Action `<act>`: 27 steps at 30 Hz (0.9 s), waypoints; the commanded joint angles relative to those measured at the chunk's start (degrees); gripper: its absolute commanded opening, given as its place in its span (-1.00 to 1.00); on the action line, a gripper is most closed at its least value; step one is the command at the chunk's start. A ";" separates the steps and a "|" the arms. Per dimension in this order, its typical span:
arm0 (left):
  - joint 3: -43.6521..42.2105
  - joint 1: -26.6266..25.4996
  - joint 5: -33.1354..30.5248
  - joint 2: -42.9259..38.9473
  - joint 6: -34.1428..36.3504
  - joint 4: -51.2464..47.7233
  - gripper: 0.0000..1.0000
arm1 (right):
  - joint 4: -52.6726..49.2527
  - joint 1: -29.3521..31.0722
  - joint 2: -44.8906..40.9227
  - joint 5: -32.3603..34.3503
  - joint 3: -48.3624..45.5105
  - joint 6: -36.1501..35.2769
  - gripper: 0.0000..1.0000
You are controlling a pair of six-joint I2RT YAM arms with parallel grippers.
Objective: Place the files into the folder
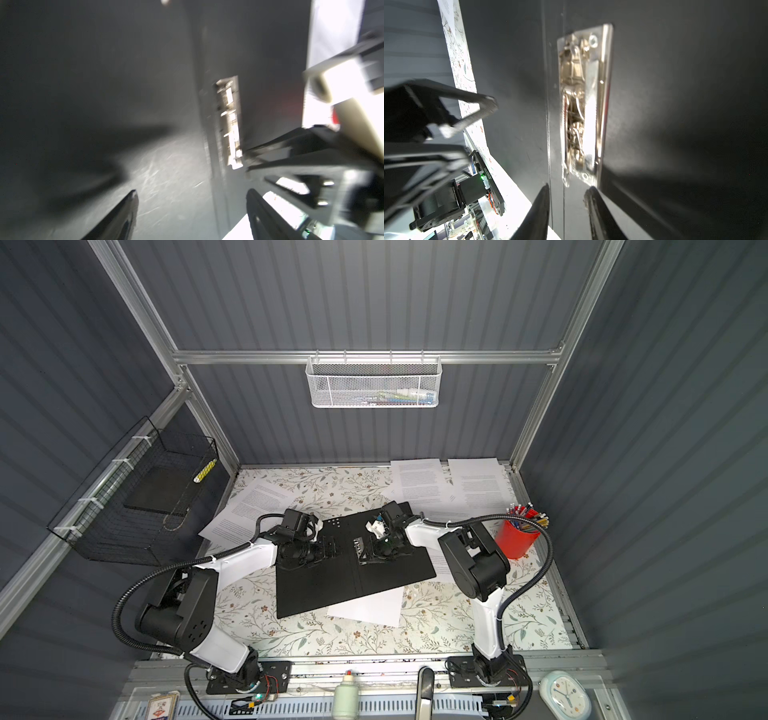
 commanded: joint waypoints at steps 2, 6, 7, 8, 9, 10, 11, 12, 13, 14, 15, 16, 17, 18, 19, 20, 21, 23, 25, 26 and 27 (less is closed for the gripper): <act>-2.45 0.11 -0.85 1.71 0.56 -1.02 0.64 | 0.05 0.49 1.20 -1.84 1.37 -0.07 -0.40; -3.42 0.11 -3.51 2.84 0.64 -1.77 0.63 | -0.42 0.48 2.00 -1.51 2.11 0.01 -0.51; -3.58 0.11 -4.09 2.89 0.70 -2.02 0.63 | -0.46 0.46 2.06 -1.47 2.21 0.03 -0.54; -3.74 0.11 -4.41 2.85 0.67 -2.15 0.63 | -0.38 0.54 2.25 -1.56 2.29 0.11 -0.55; -3.94 0.11 -4.72 2.84 0.87 -2.34 0.63 | -0.45 0.52 2.40 -1.65 2.36 0.11 -0.57; -4.07 0.11 -4.91 2.84 0.92 -2.43 0.63 | -0.54 0.60 2.55 -1.73 2.46 0.04 -0.58; -4.21 0.11 -5.12 2.92 1.00 -2.54 0.63 | -0.59 0.70 2.70 -1.86 2.54 0.02 -0.60; -4.31 0.11 -5.24 3.10 1.01 -2.69 0.63 | -0.63 0.77 2.83 -1.80 2.62 -0.02 -0.62; -4.34 0.14 -5.36 3.26 1.08 -2.78 0.63 | -0.72 0.89 2.97 -1.87 2.67 -0.07 -0.64; -4.46 0.11 -5.35 3.37 1.03 -2.66 0.62 | -0.75 0.89 3.07 -1.78 2.72 -0.07 -0.65; -4.54 0.14 -5.31 3.45 1.01 -2.61 0.62 | -0.71 0.87 3.19 -1.72 2.73 0.02 -0.65; -4.61 0.11 -5.20 3.54 0.94 -2.52 0.62 | -0.69 0.87 3.33 -1.78 2.72 0.03 -0.65; -4.63 0.11 -5.13 3.63 0.85 -2.26 0.62 | -0.72 0.98 3.49 -1.82 2.72 -0.01 -0.65; -4.60 0.11 -4.98 3.82 0.88 -2.26 0.62 | -0.87 0.96 3.74 -1.81 2.86 -0.07 -0.65; -4.61 0.14 -4.91 3.96 0.79 -2.23 0.62 | -0.85 0.98 3.89 -1.87 2.89 0.02 -0.66; -4.53 0.11 -4.98 4.07 0.83 -2.10 0.62 | -0.86 1.01 3.94 -1.89 2.82 0.03 -0.66; -4.57 0.11 -4.93 4.23 0.83 -2.13 0.62 | -0.79 1.02 4.07 -1.88 2.83 0.01 -0.67; -4.59 0.11 -5.12 4.51 0.79 -2.17 0.62 | -0.73 1.07 4.03 -1.78 2.64 0.03 -0.70; -4.61 0.11 -5.20 4.90 0.58 -2.08 0.62 | -0.78 1.06 4.04 -1.77 2.49 -0.06 -0.71; -4.50 0.11 -5.34 5.12 0.37 -2.17 0.62 | -0.70 1.10 4.03 -1.74 2.38 -0.06 -0.75; -4.52 0.11 -5.42 5.21 0.22 -2.16 0.62 | -0.79 1.09 4.09 -1.50 2.28 -0.01 -0.80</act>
